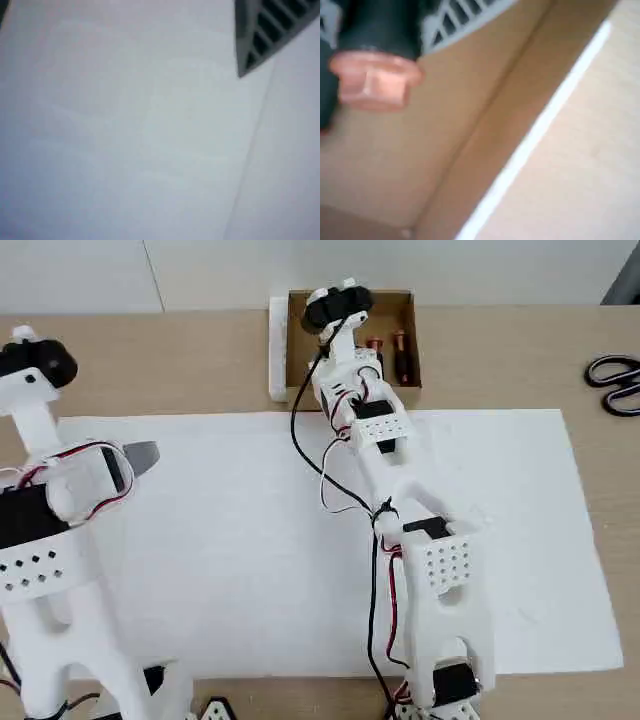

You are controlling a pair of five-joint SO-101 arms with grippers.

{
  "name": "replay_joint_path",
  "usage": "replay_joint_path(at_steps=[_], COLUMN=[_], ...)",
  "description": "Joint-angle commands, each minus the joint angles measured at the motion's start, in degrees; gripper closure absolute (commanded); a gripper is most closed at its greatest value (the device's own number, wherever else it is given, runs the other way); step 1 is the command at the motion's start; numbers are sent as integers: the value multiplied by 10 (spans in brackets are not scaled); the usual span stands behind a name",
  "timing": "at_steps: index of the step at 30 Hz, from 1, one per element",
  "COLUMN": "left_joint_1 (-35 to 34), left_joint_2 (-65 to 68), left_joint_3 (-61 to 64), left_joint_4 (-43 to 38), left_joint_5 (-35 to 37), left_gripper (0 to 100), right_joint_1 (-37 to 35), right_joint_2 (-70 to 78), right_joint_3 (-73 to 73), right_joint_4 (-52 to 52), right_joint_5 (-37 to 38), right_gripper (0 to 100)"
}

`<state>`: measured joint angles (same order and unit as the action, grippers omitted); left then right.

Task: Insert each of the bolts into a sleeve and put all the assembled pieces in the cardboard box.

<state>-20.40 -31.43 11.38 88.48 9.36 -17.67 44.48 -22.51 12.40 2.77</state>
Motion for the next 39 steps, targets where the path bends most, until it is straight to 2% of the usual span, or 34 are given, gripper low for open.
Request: replay_joint_path(at_steps=[1,10,17,22,27,32,39], left_joint_1=[0,0,0,0,0,0,1], left_joint_2=[0,0,0,0,0,0,-1], left_joint_3=[-25,-25,-25,-27,-47,-125,-269], left_joint_4=[1,2,8,10,6,5,20], left_joint_5=[-2,-2,-2,-2,-3,-3,-3], left_gripper=[700,700,700,700,700,700,700], right_joint_1=[-7,-12,-12,-13,-12,-16,-15], right_joint_2=[-4,38,40,24,-86,-207,-400], right_joint_3=[-42,-42,-42,-43,-42,-41,-41], right_joint_4=[-31,-61,-57,-62,-34,32,195], right_joint_5=[-7,-4,-4,-3,-3,-3,-3], right_gripper=[995,990,775,779,779,777,777])
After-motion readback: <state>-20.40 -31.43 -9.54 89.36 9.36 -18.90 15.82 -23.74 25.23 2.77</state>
